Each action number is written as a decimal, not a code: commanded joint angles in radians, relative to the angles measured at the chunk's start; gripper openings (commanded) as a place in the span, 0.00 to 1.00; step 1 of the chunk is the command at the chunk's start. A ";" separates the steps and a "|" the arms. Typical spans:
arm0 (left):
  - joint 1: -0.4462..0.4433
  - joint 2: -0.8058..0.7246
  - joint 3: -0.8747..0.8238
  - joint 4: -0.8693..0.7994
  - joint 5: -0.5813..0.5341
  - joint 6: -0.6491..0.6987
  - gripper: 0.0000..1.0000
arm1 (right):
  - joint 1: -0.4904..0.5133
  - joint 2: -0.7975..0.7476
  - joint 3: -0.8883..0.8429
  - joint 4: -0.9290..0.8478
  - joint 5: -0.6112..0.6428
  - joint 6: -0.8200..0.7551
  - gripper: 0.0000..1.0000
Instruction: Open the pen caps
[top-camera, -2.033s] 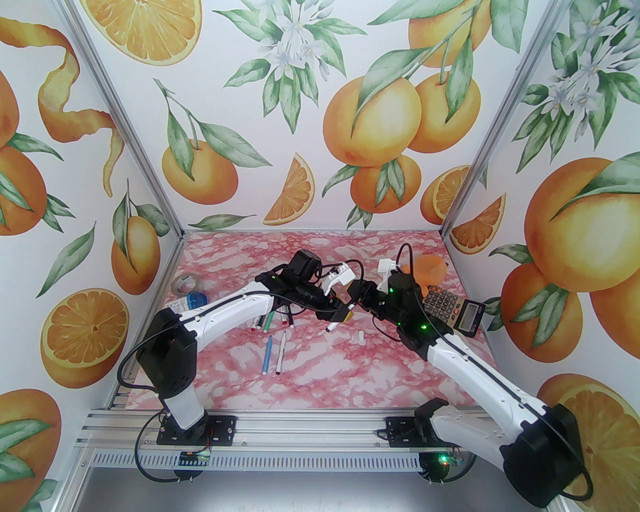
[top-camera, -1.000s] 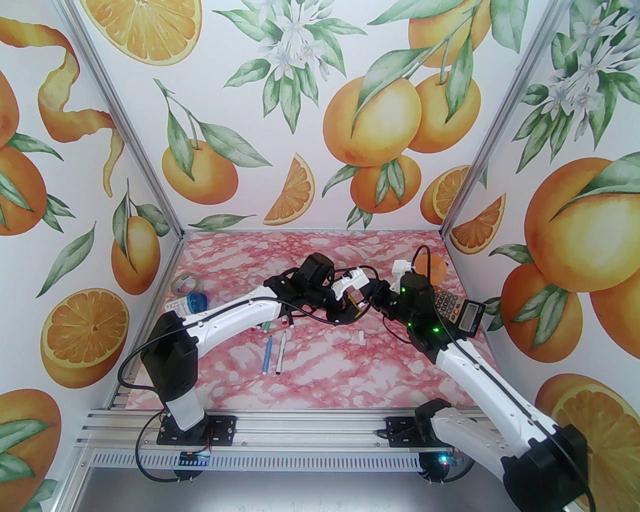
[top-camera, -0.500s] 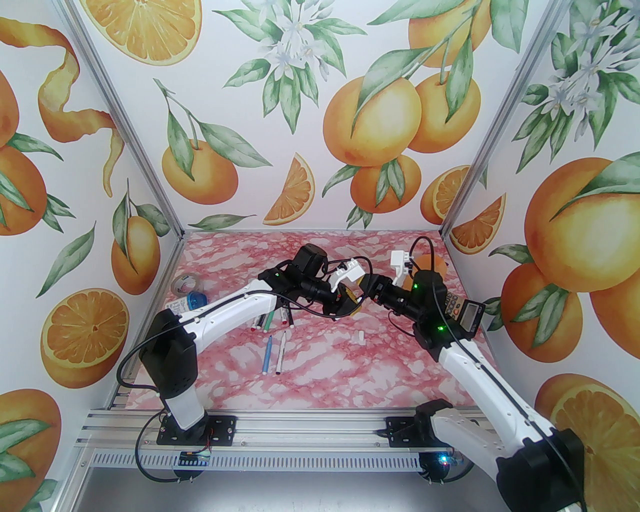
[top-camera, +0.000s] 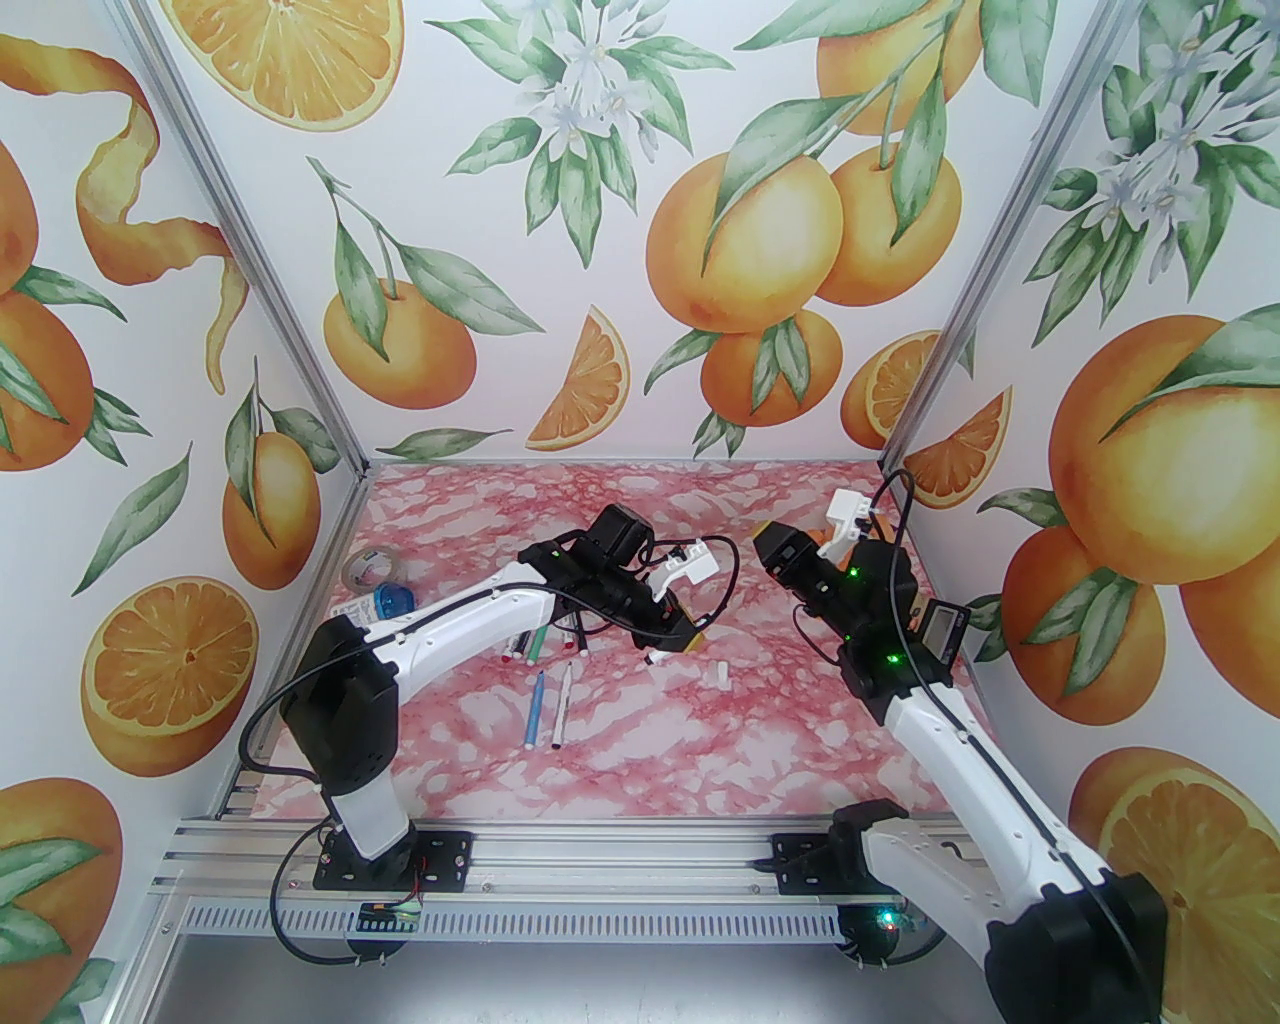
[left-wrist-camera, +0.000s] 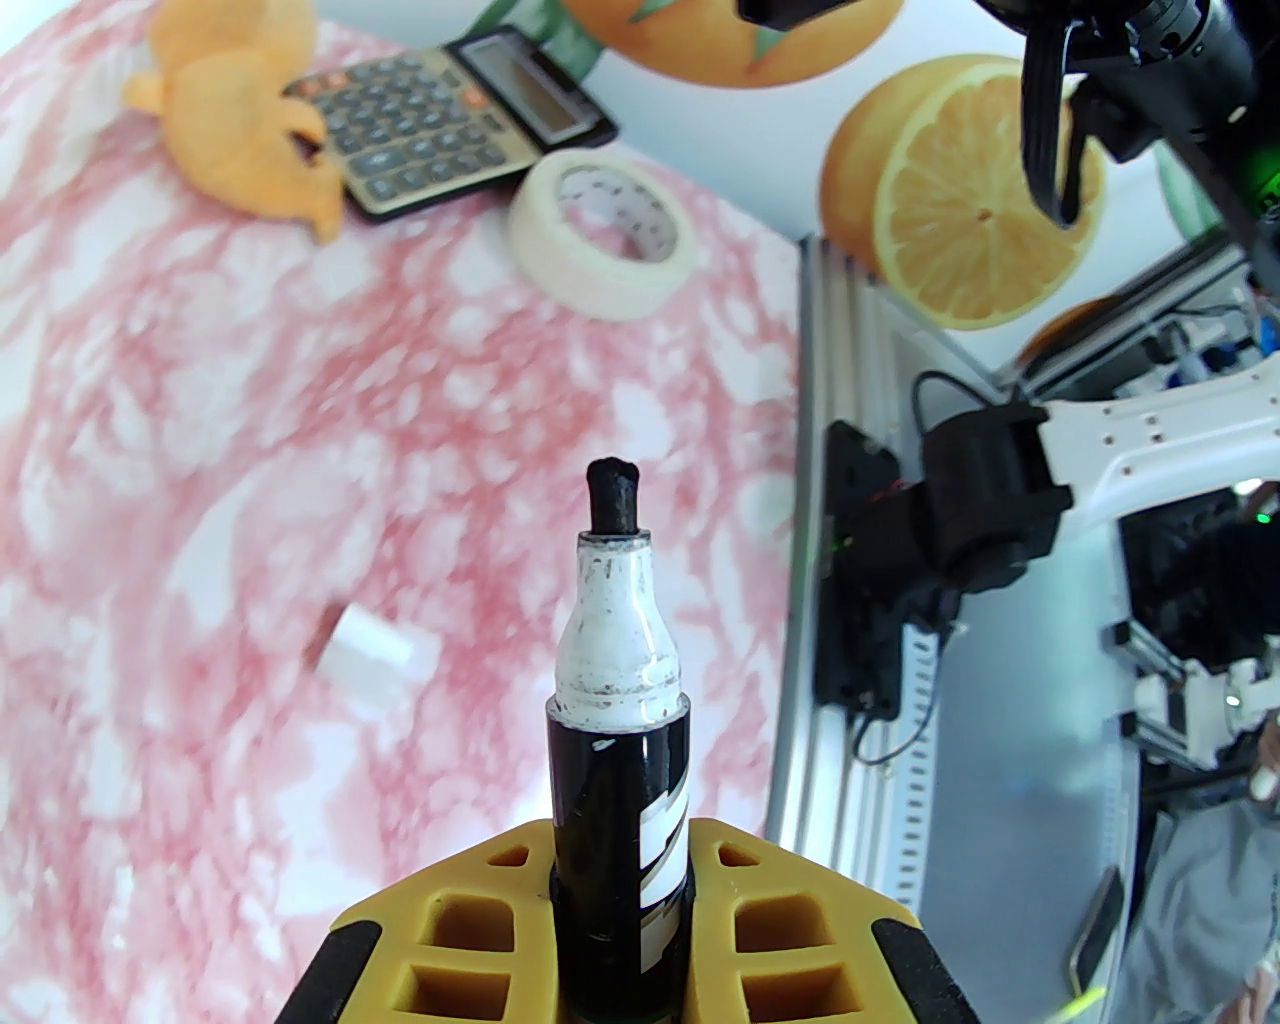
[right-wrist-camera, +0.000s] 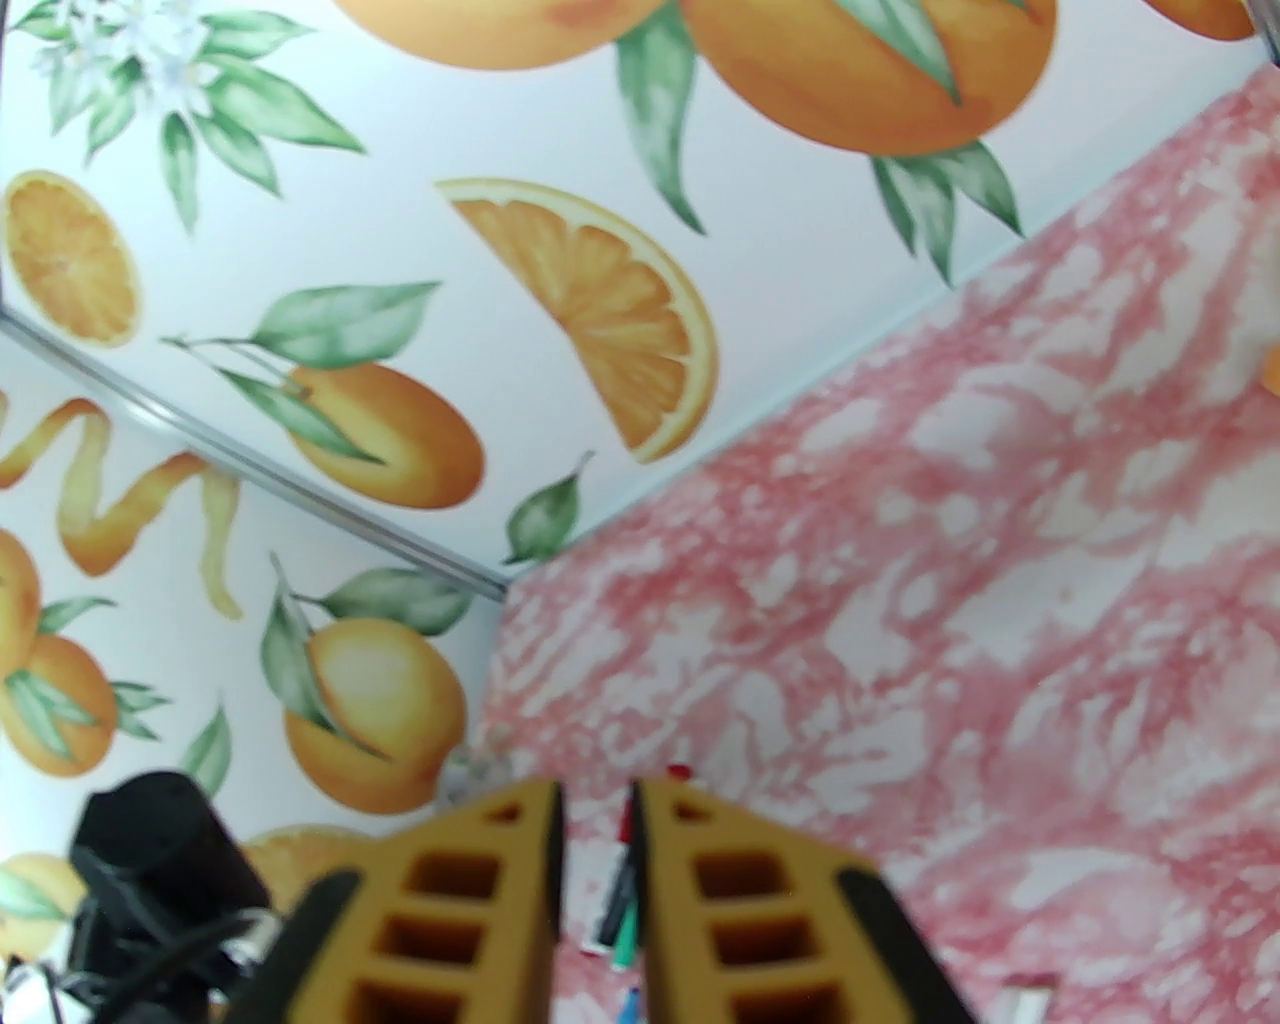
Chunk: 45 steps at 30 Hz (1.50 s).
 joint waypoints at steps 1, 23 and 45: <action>0.017 -0.099 -0.002 -0.008 -0.077 0.046 0.07 | 0.000 -0.035 0.042 -0.207 0.039 -0.136 0.11; 0.048 -0.197 -0.020 0.020 -0.138 0.020 0.08 | 0.159 0.077 -0.103 -0.396 0.267 -0.333 0.12; 0.045 -0.186 -0.022 0.011 -0.138 0.028 0.08 | 0.166 0.367 -0.085 -0.304 0.288 -0.310 0.16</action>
